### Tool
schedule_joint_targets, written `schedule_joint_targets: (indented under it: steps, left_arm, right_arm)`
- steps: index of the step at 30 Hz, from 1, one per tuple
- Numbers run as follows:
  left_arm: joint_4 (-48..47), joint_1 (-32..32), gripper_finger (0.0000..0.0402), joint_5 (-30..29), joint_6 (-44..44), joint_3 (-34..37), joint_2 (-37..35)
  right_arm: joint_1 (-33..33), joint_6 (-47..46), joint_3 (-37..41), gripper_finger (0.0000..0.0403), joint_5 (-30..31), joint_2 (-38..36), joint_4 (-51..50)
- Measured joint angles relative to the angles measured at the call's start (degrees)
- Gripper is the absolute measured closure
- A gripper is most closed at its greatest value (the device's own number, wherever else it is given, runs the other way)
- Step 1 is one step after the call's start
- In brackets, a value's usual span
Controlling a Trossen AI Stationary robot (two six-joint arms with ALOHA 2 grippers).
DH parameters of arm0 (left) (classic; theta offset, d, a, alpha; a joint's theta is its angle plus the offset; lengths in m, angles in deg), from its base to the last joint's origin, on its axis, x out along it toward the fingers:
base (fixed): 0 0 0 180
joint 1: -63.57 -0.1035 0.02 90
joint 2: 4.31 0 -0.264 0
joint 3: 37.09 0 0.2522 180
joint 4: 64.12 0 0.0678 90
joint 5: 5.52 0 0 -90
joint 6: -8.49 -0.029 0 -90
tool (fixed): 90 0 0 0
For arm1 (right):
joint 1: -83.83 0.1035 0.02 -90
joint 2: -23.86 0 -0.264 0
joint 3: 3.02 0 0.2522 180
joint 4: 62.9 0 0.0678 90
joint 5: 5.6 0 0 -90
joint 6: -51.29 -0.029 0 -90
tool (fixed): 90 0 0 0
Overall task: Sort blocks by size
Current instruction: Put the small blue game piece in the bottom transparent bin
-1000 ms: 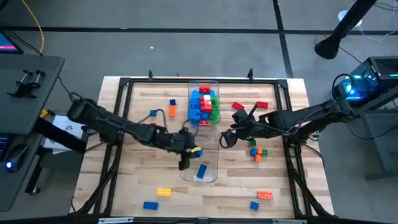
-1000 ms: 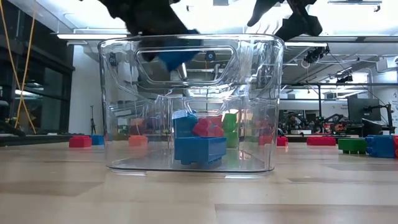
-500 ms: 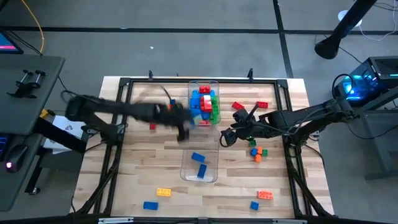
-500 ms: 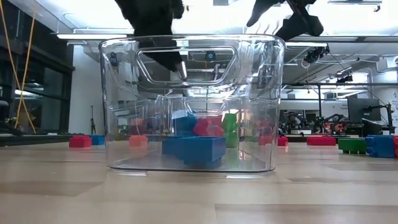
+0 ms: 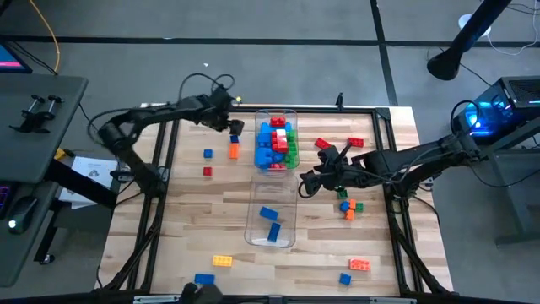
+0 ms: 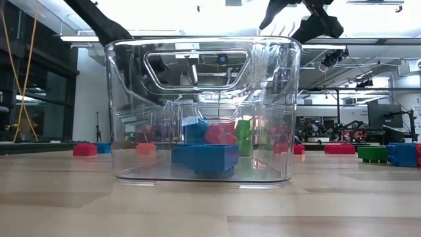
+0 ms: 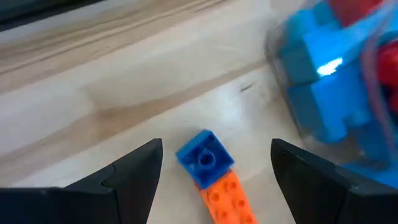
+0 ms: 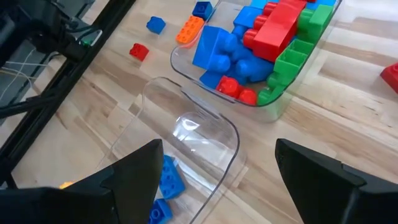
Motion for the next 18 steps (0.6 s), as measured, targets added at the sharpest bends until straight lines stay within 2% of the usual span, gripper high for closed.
schedule_joint_targets:
  steps: [3, 5, 11, 14, 18]
  left_arm:
    - [0.04, 0.81, 0.0119, -0.05, -3.56, -1.87, 3.68]
    - [-0.34, 1.27, 0.0119, -0.20, -8.87, -2.88, 4.94]
    - [-2.63, 2.98, 0.0119, -1.43, -31.48, -3.46, 6.35]
    - [-2.66, 3.49, 0.0119, -3.12, -37.10, -3.48, 6.35]
    - [-1.09, 3.45, 0.0119, -6.81, -40.18, -3.48, 6.78]
  right_arm:
    - [0.01, -1.59, 0.00, 0.0096, -0.02, 0.00, -0.17]
    - [0.01, -2.48, 0.00, 0.0096, 0.15, 0.00, -0.20]
    - [0.04, -2.98, 0.00, 0.0096, 1.48, 0.00, -0.30]
    - [0.00, -2.98, 0.00, 0.0096, 1.64, 0.00, -0.31]
    - [0.00, -4.15, 0.00, 0.0096, 2.59, 0.00, -0.32]
